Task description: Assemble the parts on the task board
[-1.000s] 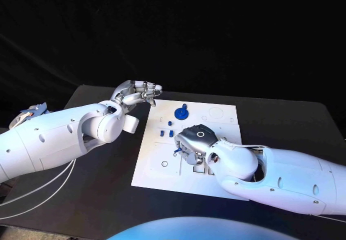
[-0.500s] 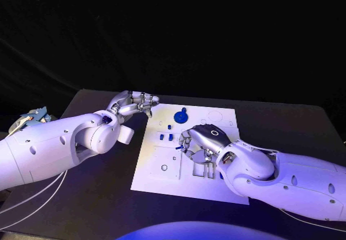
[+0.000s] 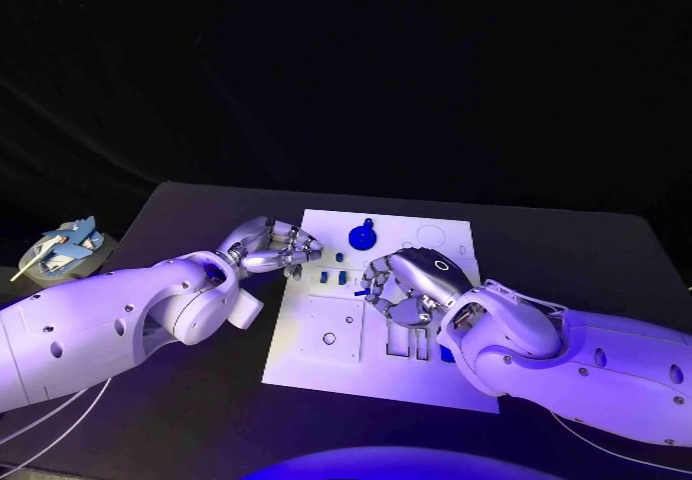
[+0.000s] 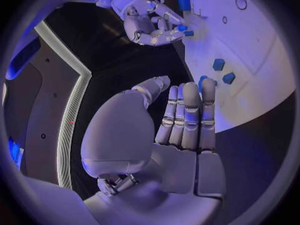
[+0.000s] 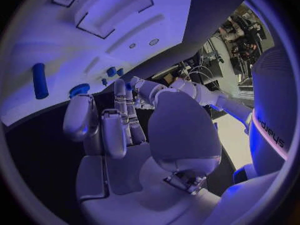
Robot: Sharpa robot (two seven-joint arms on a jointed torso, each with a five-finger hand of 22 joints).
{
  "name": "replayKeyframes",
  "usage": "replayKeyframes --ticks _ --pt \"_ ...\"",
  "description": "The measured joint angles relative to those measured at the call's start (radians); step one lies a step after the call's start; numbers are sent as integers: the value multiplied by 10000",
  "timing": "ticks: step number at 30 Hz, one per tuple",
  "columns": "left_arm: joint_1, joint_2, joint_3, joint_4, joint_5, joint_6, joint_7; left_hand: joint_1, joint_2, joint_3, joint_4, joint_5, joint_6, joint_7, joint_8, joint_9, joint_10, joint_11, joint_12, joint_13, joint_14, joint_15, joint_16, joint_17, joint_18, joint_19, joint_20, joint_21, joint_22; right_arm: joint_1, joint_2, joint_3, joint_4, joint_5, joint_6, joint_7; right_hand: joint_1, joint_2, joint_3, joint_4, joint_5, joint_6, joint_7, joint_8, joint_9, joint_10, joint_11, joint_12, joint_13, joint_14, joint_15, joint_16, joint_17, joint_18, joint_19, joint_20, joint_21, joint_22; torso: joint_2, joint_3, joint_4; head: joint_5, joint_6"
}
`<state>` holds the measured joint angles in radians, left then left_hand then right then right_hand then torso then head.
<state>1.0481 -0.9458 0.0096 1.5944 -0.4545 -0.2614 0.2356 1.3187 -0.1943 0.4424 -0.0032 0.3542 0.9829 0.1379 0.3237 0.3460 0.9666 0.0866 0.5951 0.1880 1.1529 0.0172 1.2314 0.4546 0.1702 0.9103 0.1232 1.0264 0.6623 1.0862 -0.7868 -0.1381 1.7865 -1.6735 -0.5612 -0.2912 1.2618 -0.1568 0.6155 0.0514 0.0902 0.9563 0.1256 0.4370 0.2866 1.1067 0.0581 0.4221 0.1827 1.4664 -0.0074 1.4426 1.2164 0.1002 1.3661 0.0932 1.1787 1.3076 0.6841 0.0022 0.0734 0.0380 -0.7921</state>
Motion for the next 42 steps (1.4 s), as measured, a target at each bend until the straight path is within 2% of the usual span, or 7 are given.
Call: replayKeyframes --ticks 9,15,30,32,35,39,42 --pt "-172 129 0 243 -1815 -79 -960 -17 -18 -476 470 -471 -141 -292 1394 1481 -263 -335 1811 1097 1423 -294 1391 3155 0 859 -257 442 542 -6 -28 13 59 163 -271 103 1 -1 0 0 0 -3 2 0 4 0 0 0 0 0 0 0 -1 -1 0 0 0 -2 12 6 -22 19 35" --pt "-187 222 0 312 -2463 -102 -1469 36 -71 -451 683 -1007 -214 -365 1793 1923 -318 -389 2239 1392 1749 -367 1658 3964 0 1272 -330 821 1109 -9 -14 24 89 219 -397 142 1 -1 0 -1 48 -5 3 -2 4 0 1 0 0 0 0 0 -2 0 0 0 0 -2 19 12 -26 30 16" --pt "-195 384 2 418 -3144 -146 -2163 -121 -309 -663 1342 -1218 -320 -471 2315 2469 -265 -512 2737 1784 2249 -475 2046 5166 1 1838 -412 1374 1945 -9 144 37 105 259 -533 183 1 -1 -1 -1 48 -7 3 -13 -3 0 1 0 0 0 0 0 -3 -1 0 0 0 2 14 0 -16 22 -26" --pt "-195 388 2 426 -3163 -163 -2206 -121 -309 -686 1444 -1298 -344 -495 2381 2521 -265 -512 2760 1824 2265 -490 2089 5245 -156 1854 -427 1403 2003 -9 168 37 97 260 -533 185 1 -1 -1 -1 48 -7 3 -15 0 0 1 0 0 0 0 0 -3 -1 0 0 0 5 12 0 -15 17 -29" --pt "-195 397 2 432 -3187 -192 -2260 -163 -350 -793 1723 -1596 -382 -532 2486 2637 -297 -543 2879 1913 2313 -538 2105 5357 -160 1892 -464 1480 2107 -9 203 37 76 260 -530 187 1 -1 -1 -1 48 -9 3 -22 6 0 1 0 0 0 0 0 -3 0 0 0 0 5 12 -6 -14 13 -38" --pt "-195 399 2 435 -3191 -230 -2301 -163 -350 -1123 2293 -2820 -444 -594 2691 2834 -265 -584 3022 2067 2392 -544 2151 5543 -160 1979 -479 1588 2257 -9 242 38 35 256 -512 187 1 -1 27 26 48 -1 12 -26 6 29 30 0 0 0 0 0 -2 -1 0 0 0 4 12 -6 -9 1 -47" --pt "-195 398 2 436 -3189 -248 -2323 -163 -350 -1323 2574 -2988 -444 -594 2742 2902 -265 -584 3059 2122 2392 -544 2151 5629 -160 1979 -479 1633 2317 -9 258 38 9 248 -493 187 2 -2 28 27 48 14 28 -41 5 29 30 0 0 0 0 0 5 0 0 0 0 4 12 -9 -8 -7 -62"
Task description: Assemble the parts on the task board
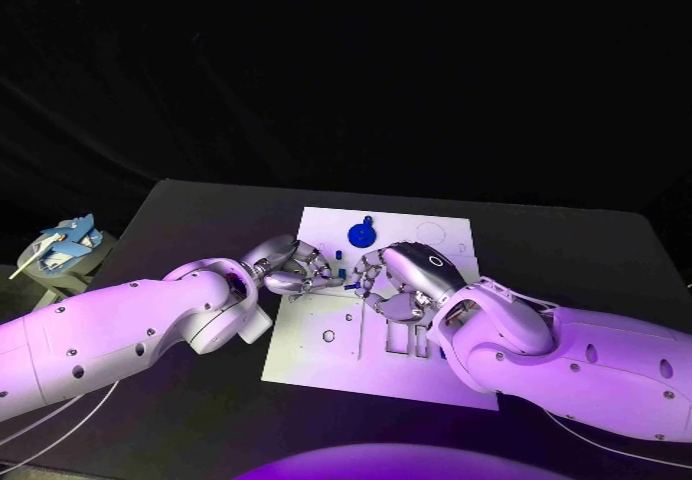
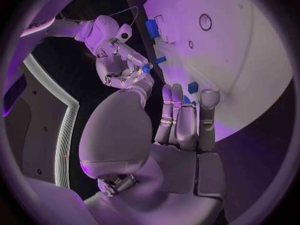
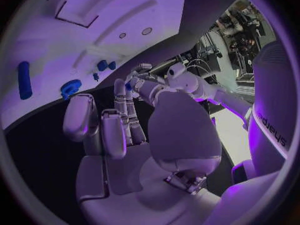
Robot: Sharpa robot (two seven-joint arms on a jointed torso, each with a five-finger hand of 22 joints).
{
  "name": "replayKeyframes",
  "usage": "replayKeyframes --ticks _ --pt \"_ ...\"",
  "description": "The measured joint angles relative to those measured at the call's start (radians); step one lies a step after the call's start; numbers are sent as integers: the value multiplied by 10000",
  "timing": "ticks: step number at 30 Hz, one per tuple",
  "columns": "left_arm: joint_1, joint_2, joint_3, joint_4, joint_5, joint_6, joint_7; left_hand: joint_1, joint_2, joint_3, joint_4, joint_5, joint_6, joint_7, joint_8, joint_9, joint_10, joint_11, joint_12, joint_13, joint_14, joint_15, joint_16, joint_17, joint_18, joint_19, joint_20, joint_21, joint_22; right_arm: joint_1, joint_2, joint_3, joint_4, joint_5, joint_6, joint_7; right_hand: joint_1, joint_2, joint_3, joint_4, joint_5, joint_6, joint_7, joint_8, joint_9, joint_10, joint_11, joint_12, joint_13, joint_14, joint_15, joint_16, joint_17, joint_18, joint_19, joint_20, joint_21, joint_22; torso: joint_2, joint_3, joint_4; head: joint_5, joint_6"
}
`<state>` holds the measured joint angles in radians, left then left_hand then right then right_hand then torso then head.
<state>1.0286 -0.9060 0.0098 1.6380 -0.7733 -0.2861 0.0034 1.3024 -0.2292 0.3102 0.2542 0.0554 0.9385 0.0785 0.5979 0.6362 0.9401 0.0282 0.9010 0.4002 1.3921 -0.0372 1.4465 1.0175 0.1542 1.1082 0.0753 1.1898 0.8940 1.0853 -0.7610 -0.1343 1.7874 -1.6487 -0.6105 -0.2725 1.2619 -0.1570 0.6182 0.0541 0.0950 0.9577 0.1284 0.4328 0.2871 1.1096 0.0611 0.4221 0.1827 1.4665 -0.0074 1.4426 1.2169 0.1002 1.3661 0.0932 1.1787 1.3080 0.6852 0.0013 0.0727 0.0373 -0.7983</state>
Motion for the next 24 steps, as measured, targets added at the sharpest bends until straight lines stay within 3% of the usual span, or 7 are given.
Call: replayKeyframes --ticks 24 --pt "0 5 0 45 34 47 -94 40 -38 -553 383 0 -73 -2 38 93 -36 -33 44 97 69 0 77 242 1 19 -20 41 109 1 149 2 -134 -31 134 -17 1 -1 0 -1 -3 -14 13 40 2 38 -37 -37 0 0 0 0 -2 -1 0 0 0 -4 0 16 -7 -41 -28"
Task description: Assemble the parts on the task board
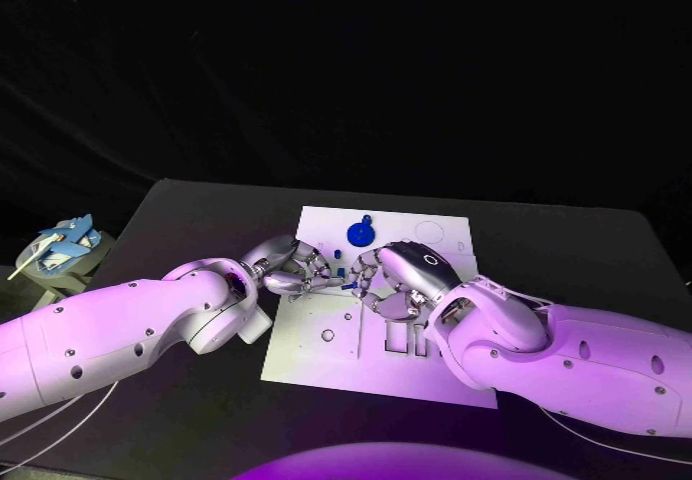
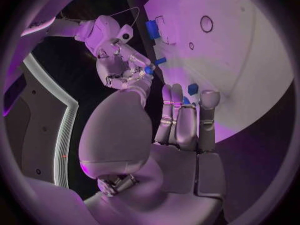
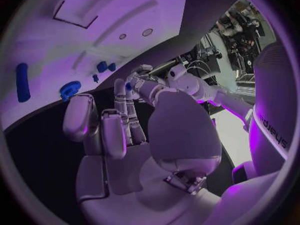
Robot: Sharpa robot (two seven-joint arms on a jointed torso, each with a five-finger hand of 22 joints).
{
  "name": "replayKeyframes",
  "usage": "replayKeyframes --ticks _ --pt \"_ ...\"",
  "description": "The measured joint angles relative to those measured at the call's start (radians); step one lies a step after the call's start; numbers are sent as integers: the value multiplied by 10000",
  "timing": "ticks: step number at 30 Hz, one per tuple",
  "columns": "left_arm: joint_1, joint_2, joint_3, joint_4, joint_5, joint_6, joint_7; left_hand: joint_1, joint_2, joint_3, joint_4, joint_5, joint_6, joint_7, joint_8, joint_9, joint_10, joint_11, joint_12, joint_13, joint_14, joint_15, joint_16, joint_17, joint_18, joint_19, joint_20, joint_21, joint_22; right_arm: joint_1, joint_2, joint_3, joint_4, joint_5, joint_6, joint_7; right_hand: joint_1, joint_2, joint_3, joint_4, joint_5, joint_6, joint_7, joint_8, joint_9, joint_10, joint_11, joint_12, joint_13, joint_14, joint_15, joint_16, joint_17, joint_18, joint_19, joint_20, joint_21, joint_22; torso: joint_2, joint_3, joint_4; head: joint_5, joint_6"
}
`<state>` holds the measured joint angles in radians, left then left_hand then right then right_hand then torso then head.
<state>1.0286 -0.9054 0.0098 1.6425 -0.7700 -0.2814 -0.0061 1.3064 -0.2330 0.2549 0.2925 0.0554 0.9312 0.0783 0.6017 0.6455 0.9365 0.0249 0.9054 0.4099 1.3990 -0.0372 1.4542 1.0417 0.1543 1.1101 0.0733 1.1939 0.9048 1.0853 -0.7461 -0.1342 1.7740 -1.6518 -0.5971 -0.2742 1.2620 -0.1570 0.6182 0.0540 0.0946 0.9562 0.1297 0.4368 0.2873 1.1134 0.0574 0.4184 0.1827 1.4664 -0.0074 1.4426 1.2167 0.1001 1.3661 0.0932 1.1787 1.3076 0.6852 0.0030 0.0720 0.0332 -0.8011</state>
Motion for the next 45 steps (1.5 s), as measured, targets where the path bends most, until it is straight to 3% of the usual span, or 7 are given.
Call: replayKeyframes --ticks 18,28,31,45 --pt "0 31 0 13 6 250 -82 -119 120 -540 -14 0 -72 0 42 39 0 1 37 62 73 0 39 202 0 51 20 37 60 0 93 0 -72 -83 98 -34 0 0 -1 -1 42 -3 0 -21 7 0 1 0 0 0 0 0 -2 1 0 0 0 -2 -4 -5 3 -30 1" --pt "0 48 0 6 -10 358 -187 110 349 -688 -29 0 -72 0 54 57 -36 -35 37 95 73 0 78 269 0 51 20 76 127 0 90 0 -15 -155 32 -42 0 0 -1 -1 42 30 -34 -17 5 0 1 1 0 0 0 0 17 0 0 0 0 -3 -4 -5 4 -11 -26" --pt "0 49 2 -4 -15 374 -220 150 308 -715 -1 0 -72 0 79 57 -36 -35 37 97 72 0 78 285 0 51 20 76 143 0 84 0 7 -170 -3 -42 0 0 -1 -1 41 29 -34 1 7 0 1 1 0 0 0 0 17 0 0 0 0 -4 -4 -2 1 -7 -27" --pt "0 52 2 -34 -24 376 -334 387 545 -742 -29 0 -72 0 78 56 -36 -34 36 109 111 -38 78 305 -1 124 20 154 223 -2 48 0 96 -204 -119 -39 0 0 -1 -1 40 27 -34 1 13 0 1 1 0 0 0 0 25 0 0 0 0 4 -4 -1 -5 21 -33"
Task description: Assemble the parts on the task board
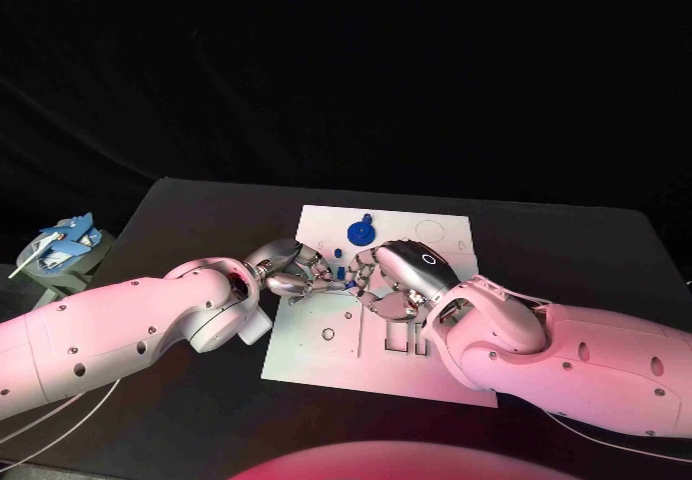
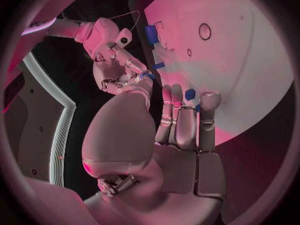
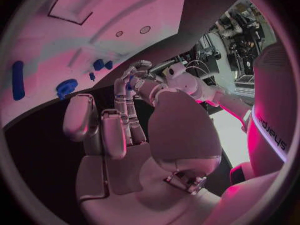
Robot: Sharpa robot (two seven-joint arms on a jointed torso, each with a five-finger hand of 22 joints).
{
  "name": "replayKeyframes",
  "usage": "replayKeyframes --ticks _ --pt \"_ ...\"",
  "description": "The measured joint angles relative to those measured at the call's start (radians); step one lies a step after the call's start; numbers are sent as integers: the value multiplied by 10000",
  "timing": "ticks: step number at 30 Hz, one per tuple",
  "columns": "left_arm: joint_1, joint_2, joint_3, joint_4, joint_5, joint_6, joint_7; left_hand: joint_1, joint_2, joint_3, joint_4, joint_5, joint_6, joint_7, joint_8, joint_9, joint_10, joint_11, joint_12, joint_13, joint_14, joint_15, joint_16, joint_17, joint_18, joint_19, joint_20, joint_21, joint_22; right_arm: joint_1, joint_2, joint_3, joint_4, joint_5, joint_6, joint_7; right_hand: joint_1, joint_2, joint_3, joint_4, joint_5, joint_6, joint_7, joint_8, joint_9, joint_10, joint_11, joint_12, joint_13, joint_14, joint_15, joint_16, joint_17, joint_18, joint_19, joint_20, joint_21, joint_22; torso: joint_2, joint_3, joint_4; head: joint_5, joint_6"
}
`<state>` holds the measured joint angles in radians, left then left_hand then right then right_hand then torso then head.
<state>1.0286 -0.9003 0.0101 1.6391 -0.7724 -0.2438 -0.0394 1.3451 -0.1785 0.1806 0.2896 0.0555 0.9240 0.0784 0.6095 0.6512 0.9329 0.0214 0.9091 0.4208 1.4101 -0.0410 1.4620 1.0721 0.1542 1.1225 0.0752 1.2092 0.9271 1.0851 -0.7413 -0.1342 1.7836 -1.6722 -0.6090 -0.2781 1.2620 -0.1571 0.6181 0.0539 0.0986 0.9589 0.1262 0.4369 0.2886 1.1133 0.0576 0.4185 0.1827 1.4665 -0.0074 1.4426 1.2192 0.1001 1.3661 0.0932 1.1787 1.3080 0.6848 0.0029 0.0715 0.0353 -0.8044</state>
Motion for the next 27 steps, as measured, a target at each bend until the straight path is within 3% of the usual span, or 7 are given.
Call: replayKeyframes --ticks 27 --pt "0 21 -3 -7 -6 2 -77 41 40 1 0 0 1 0 0 -2 0 1 0 7 0 1 39 82 0 -2 -1 0 40 -2 52 2 50 -4 -179 44 0 0 0 0 -1 -17 -12 -12 7 0 0 0 0 0 0 0 -3 0 36 -36 0 -4 4 -4 7 35 -38"
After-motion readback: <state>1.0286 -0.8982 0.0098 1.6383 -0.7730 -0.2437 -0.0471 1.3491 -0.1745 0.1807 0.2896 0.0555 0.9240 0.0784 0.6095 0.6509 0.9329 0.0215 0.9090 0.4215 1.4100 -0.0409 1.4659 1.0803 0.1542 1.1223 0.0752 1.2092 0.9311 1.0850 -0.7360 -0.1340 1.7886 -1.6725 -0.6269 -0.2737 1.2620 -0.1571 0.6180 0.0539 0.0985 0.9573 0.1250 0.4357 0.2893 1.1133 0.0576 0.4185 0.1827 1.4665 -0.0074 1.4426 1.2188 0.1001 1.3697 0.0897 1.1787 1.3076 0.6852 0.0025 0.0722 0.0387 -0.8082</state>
